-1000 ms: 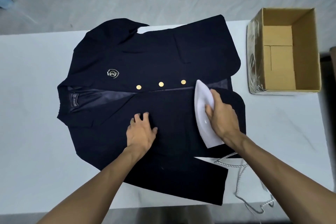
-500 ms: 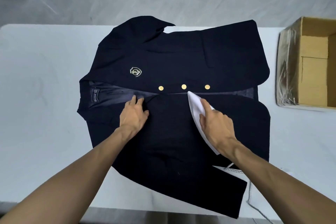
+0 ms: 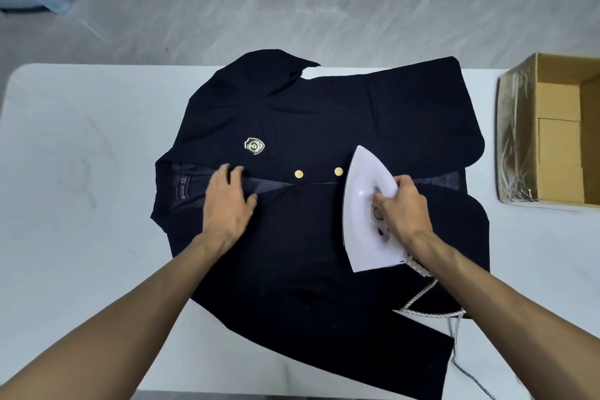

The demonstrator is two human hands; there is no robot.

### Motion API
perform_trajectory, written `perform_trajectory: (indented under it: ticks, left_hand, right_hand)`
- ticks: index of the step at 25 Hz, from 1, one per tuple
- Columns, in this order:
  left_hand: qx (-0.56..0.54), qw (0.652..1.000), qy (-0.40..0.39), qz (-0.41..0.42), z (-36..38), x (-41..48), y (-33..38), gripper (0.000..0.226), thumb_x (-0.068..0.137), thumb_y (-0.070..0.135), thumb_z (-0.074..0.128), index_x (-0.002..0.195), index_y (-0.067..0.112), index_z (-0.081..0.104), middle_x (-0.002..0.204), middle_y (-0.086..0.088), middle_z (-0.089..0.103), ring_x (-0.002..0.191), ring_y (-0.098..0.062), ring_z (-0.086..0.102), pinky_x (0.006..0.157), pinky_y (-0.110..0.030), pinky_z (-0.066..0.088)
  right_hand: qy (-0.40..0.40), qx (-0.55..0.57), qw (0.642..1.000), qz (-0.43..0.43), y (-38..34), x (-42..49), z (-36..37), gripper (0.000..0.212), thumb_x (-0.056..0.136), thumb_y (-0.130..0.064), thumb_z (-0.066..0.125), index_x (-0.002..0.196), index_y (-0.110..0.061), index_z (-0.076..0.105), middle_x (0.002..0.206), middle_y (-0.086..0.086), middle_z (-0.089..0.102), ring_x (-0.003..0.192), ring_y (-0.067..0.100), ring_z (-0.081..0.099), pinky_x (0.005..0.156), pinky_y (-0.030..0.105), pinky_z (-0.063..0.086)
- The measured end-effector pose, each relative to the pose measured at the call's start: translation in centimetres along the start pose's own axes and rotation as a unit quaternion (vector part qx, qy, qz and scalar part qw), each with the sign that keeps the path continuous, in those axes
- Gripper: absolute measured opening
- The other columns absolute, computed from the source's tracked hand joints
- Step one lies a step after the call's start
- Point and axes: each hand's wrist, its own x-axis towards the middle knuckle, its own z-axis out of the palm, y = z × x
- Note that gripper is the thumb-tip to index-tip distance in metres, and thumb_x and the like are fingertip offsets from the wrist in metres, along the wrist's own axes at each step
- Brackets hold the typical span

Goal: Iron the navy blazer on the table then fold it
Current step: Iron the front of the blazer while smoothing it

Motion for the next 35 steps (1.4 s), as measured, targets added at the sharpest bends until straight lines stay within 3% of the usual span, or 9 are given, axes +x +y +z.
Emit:
perform_trajectory:
  ticks: [3,8,12,16,19,24,31,33,35]
  left_hand:
    - [0.026,0.998,-0.04,0.038,1.4,0.2,2.2,0.071,0.094,0.03,0.063,0.153,0.011,0.028,0.161,-0.018,0.019,0.15,-0.03,0.015,0.123,-0.039,0.015]
    - [0.088,0.992,-0.043,0.083,0.3,3.4,3.0,0.091,0.087,0.05,0.068,0.155,0.016,0.02,0.159,-0.018,0.02,0.147,-0.033,0.017,0.122,-0.041,0.016]
    - [0.268,0.932,-0.162,0.181,2.2,4.2,5.9,0.117,0.071,0.078,0.063,0.157,0.03,0.0,0.158,-0.014,0.016,0.144,-0.039,0.019,0.116,-0.047,0.025]
    - [0.315,0.926,-0.118,0.171,4.4,3.3,7.4,0.071,0.091,0.054,0.059,0.148,0.029,0.024,0.134,-0.002,0.045,0.135,-0.038,0.031,0.094,-0.04,0.045]
    - [0.3,0.932,-0.085,0.184,4.7,2.7,7.1,0.031,0.1,0.025,0.054,0.129,0.028,0.045,0.112,0.006,0.058,0.113,-0.024,0.05,0.078,-0.034,0.043]
    - [0.281,0.909,-0.147,0.27,4.5,0.4,5.8,0.035,0.098,0.014,0.051,0.128,0.03,0.046,0.113,0.008,0.06,0.108,-0.018,0.054,0.093,-0.033,0.039]
    - [0.216,0.85,-0.381,0.294,1.9,-5.6,2.7,0.022,0.1,0.02,0.051,0.122,0.026,0.055,0.117,0.005,0.059,0.116,-0.018,0.054,0.095,-0.028,0.034]
    - [0.121,0.873,-0.415,0.226,0.7,-4.6,2.0,0.02,0.097,0.032,0.06,0.116,0.031,0.064,0.114,0.011,0.065,0.108,-0.014,0.06,0.094,-0.028,0.042]
    - [-0.01,0.945,-0.292,0.146,0.0,-2.2,2.2,0.021,0.092,0.036,0.066,0.112,0.03,0.07,0.113,0.008,0.068,0.105,-0.016,0.062,0.098,-0.035,0.047]
  right_hand:
    - [0.015,-0.065,0.997,-0.025,0.5,0.1,-0.2,0.024,0.089,-0.029,0.058,0.108,-0.019,0.047,0.084,0.004,0.065,0.074,0.024,0.065,0.066,0.047,0.057]
    - [0.023,-0.074,0.996,-0.052,0.3,1.0,0.3,0.023,0.092,-0.034,0.056,0.108,-0.021,0.046,0.084,0.004,0.065,0.075,0.025,0.064,0.068,0.048,0.056]
    - [0.032,-0.056,0.996,-0.054,0.0,2.0,0.7,0.02,0.091,-0.035,0.055,0.104,-0.024,0.046,0.083,0.004,0.065,0.074,0.025,0.064,0.065,0.048,0.057]
    - [0.053,-0.04,0.997,-0.043,0.2,2.5,-0.9,0.019,0.09,-0.033,0.056,0.104,-0.024,0.048,0.081,0.002,0.065,0.073,0.024,0.065,0.064,0.048,0.058]
    - [0.063,-0.05,0.996,-0.041,0.2,2.4,-2.3,0.019,0.089,-0.033,0.056,0.104,-0.023,0.048,0.081,0.002,0.064,0.072,0.025,0.064,0.065,0.047,0.057]
    - [0.043,-0.059,0.996,-0.055,-0.1,2.1,-3.0,0.019,0.09,-0.034,0.057,0.102,-0.024,0.048,0.082,0.003,0.065,0.072,0.025,0.064,0.062,0.047,0.058]
    - [-0.036,-0.086,0.995,-0.042,-1.3,1.9,-1.5,0.027,0.089,-0.032,0.061,0.11,-0.021,0.049,0.09,0.004,0.065,0.077,0.024,0.066,0.068,0.047,0.058]
    - [-0.054,-0.125,0.989,-0.052,-1.2,1.7,-0.6,0.028,0.09,-0.032,0.06,0.111,-0.02,0.048,0.088,0.004,0.065,0.076,0.025,0.065,0.069,0.046,0.058]
    - [-0.058,-0.179,0.98,-0.071,-1.0,1.6,0.2,0.029,0.092,-0.032,0.059,0.114,-0.018,0.047,0.088,0.004,0.063,0.077,0.026,0.062,0.071,0.043,0.055]
